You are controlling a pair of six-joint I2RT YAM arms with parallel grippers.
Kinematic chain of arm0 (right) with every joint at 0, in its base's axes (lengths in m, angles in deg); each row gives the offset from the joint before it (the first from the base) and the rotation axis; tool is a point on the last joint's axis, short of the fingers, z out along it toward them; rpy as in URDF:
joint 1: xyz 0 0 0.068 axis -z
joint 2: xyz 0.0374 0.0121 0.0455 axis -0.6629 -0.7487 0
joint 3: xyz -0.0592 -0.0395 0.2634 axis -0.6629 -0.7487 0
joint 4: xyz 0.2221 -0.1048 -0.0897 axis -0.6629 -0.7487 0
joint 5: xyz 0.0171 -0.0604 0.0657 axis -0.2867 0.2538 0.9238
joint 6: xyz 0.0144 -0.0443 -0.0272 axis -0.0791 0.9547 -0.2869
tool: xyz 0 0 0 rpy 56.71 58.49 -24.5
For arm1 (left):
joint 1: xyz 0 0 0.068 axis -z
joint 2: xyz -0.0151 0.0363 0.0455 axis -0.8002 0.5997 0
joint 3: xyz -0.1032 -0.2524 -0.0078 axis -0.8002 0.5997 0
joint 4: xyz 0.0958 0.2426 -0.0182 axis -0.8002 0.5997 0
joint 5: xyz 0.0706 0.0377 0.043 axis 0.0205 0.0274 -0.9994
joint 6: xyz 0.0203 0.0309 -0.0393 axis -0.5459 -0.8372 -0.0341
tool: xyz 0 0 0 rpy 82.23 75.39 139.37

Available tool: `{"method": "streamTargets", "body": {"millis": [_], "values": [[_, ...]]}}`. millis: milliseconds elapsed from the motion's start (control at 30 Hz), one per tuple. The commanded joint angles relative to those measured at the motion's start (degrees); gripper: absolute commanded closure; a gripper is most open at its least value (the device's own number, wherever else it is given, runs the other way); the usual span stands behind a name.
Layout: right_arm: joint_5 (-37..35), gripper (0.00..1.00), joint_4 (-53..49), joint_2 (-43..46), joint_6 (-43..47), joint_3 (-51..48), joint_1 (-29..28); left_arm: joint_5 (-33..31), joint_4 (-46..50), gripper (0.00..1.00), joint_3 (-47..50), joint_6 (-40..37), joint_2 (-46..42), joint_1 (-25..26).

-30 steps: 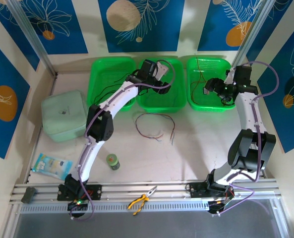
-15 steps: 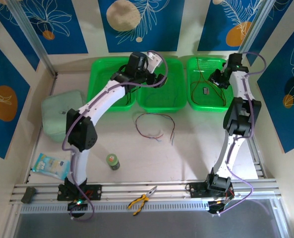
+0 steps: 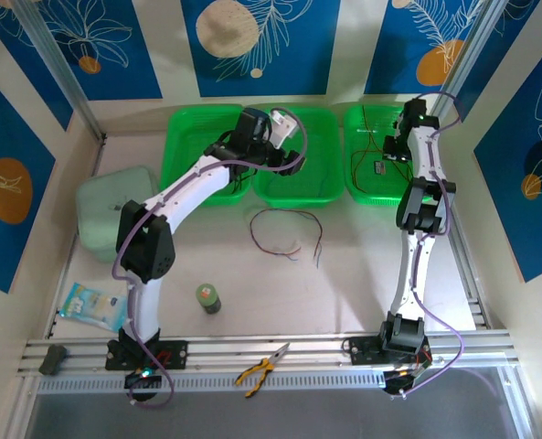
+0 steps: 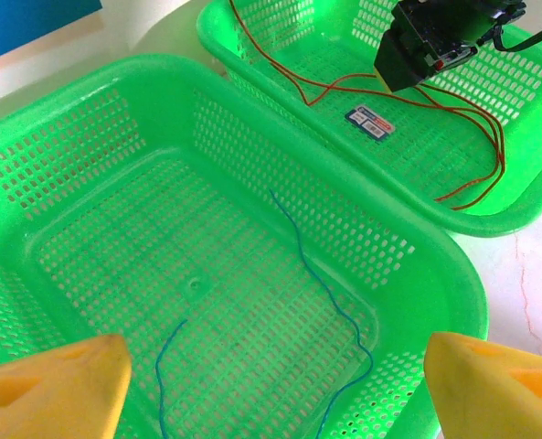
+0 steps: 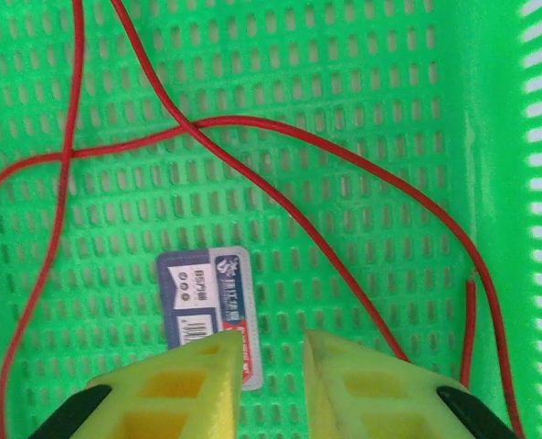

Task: Untangle the cables

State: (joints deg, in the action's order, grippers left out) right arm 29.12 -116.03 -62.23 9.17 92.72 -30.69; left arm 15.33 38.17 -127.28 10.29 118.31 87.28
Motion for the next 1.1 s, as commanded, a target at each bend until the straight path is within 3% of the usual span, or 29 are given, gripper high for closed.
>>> {"method": "streamTargets", "body": {"millis": [0,567,833,1067], "values": [[-1.65,0.75,0.21,-0.47,4.91,-0.89,0.83,1.46,-2.09,0.17,2.14,1.22,-3.08,-0.42],[0.24,0.77,-0.4,-4.98,6.71,1.35,3.03,1.98,-3.98,0.17,5.09,2.11,-3.58,-0.48],[0.19,0.98,-1.4,-4.66,8.27,1.11,2.02,2.03,-4.59,0.17,5.31,3.08,-3.86,-0.47],[-0.9,1.0,-2.71,-1.55,8.93,-0.93,0.68,2.02,-4.33,0.18,6.3,2.92,-5.03,-0.45]]}}
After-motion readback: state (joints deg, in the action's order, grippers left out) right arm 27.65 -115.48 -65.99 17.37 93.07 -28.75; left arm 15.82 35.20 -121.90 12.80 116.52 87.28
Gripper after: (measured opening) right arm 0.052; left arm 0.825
